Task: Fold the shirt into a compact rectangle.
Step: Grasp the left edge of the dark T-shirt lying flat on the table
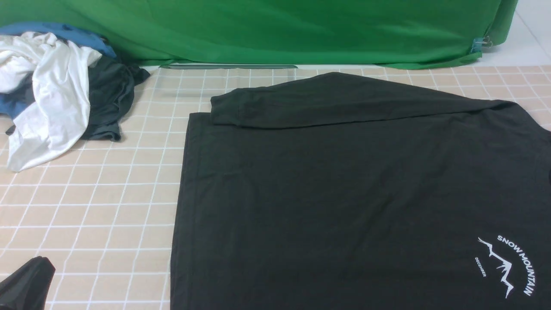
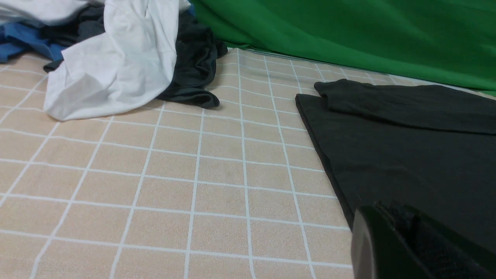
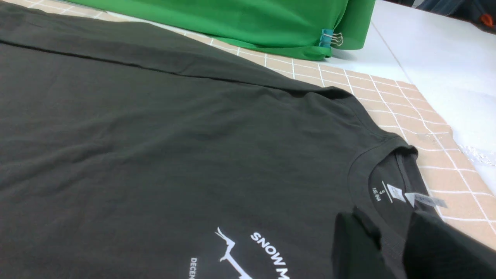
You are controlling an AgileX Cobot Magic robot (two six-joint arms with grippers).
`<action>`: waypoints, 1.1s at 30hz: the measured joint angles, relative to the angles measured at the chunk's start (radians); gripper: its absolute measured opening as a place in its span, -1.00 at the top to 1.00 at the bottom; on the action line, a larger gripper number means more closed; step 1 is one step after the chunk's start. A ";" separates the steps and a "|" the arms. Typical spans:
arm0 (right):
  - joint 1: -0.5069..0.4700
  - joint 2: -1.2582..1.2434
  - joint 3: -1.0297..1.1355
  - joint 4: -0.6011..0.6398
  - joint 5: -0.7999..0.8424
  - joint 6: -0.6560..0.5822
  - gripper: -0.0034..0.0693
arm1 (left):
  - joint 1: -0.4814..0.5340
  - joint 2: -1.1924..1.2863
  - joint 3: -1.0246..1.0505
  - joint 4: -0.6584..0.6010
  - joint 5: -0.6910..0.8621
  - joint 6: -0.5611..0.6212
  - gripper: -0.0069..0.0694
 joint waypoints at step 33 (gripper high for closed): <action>0.000 0.000 0.000 0.168 -0.222 0.266 0.25 | 0.000 0.000 0.000 -0.395 -0.529 -0.231 0.78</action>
